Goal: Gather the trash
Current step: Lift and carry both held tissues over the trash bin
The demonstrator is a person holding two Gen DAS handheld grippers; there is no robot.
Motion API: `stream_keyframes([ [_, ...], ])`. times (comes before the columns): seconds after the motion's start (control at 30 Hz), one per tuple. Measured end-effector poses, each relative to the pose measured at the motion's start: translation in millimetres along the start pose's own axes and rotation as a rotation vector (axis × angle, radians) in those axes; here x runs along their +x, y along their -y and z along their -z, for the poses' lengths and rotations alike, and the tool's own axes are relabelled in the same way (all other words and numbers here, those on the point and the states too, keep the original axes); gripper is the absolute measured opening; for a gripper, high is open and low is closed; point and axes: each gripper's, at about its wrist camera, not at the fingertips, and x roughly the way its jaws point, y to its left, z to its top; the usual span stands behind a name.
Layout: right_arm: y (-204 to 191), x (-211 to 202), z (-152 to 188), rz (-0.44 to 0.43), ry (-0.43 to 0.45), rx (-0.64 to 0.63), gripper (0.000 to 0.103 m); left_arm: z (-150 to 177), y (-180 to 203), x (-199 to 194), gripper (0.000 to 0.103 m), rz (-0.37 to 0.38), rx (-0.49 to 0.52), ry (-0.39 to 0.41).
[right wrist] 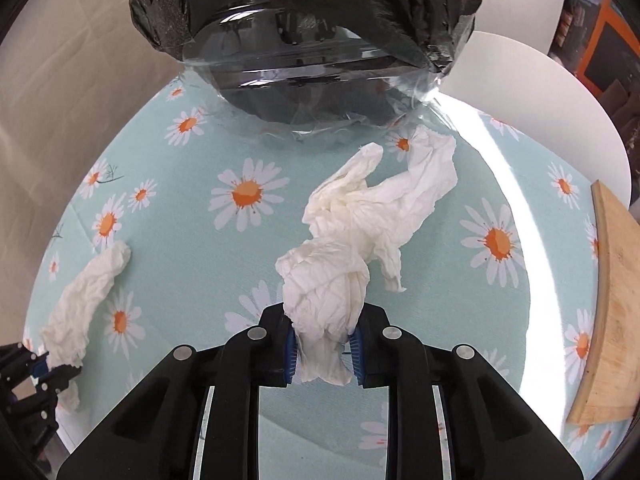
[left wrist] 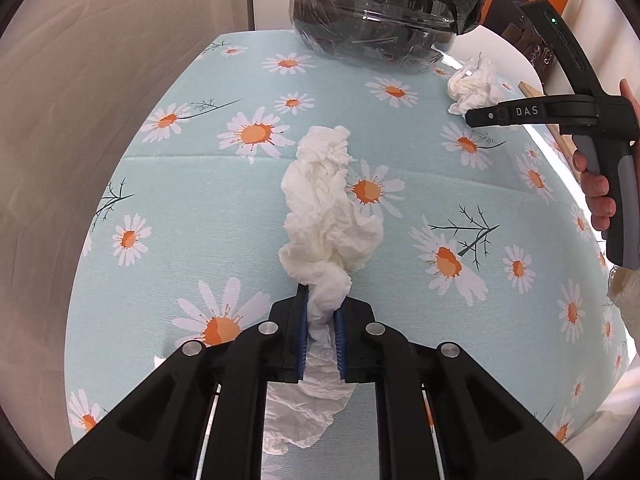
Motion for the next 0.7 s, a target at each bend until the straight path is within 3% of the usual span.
stream_keyframes([
  [0.13, 18, -16, -2, 0.031, 0.028, 0.007, 0.02, -8, -10, -3, 0.012, 0.002, -0.027, 0.001],
  [0.23, 32, -31, 0, 0.046, 0.056, 0.026, 0.02, -15, -14, -11, 0.012, -0.043, -0.025, 0.025],
  [0.57, 70, -82, 3, 0.102, 0.158, 0.104, 0.02, -70, -37, -37, 0.012, -0.076, -0.028, 0.11],
  [0.7, 77, -100, 1, 0.109, 0.189, 0.137, 0.02, -91, -44, -40, 0.012, -0.079, -0.005, 0.096],
])
